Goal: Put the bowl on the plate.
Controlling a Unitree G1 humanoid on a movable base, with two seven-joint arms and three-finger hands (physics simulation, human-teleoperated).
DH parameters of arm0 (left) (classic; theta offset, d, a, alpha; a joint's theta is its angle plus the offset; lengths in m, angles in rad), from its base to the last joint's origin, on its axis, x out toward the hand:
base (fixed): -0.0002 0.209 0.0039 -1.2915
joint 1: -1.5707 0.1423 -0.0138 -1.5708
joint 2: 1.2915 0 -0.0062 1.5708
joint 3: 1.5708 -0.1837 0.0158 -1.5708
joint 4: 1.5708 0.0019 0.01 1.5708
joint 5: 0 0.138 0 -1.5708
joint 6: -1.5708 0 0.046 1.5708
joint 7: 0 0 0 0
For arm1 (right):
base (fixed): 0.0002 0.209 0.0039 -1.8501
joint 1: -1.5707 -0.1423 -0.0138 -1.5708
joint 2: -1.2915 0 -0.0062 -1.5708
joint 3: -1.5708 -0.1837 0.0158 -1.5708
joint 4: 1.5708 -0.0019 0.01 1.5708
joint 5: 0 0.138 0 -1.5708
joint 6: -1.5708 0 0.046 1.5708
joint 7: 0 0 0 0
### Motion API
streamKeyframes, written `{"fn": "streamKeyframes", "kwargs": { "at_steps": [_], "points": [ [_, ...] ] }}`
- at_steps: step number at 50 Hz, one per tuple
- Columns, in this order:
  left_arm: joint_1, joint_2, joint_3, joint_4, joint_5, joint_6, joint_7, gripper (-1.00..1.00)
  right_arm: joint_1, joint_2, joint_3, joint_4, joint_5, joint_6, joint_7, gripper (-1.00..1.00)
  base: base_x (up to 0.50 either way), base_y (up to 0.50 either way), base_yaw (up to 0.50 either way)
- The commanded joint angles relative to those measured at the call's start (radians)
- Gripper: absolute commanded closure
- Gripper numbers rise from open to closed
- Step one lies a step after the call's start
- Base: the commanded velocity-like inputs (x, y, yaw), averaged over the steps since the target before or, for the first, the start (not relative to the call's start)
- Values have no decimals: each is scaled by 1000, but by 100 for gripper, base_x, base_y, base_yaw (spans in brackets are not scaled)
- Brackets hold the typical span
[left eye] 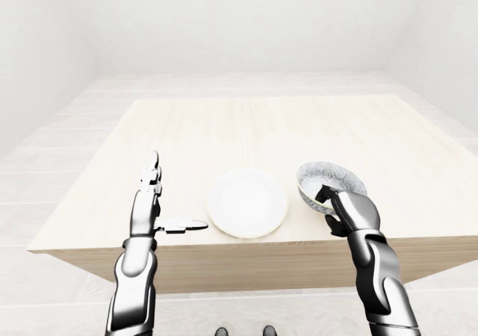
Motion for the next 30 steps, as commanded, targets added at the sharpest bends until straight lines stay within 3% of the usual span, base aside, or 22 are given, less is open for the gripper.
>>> {"fn": "streamKeyframes", "kwargs": {
  "at_steps": [1,12,30],
  "points": [
    [-2,1,-4,3,5,0,3,-100,8,18,11,-81,-89,0,31,44,0,0,0],
    [-5,4,3,9,2,-2,4,-100,-8,40,34,-124,-117,0,67,55,0,0,0],
    [-14,9,11,34,-8,-14,2,-100,-7,77,83,-231,-173,0,141,51,0,0,0]
  ]
}}
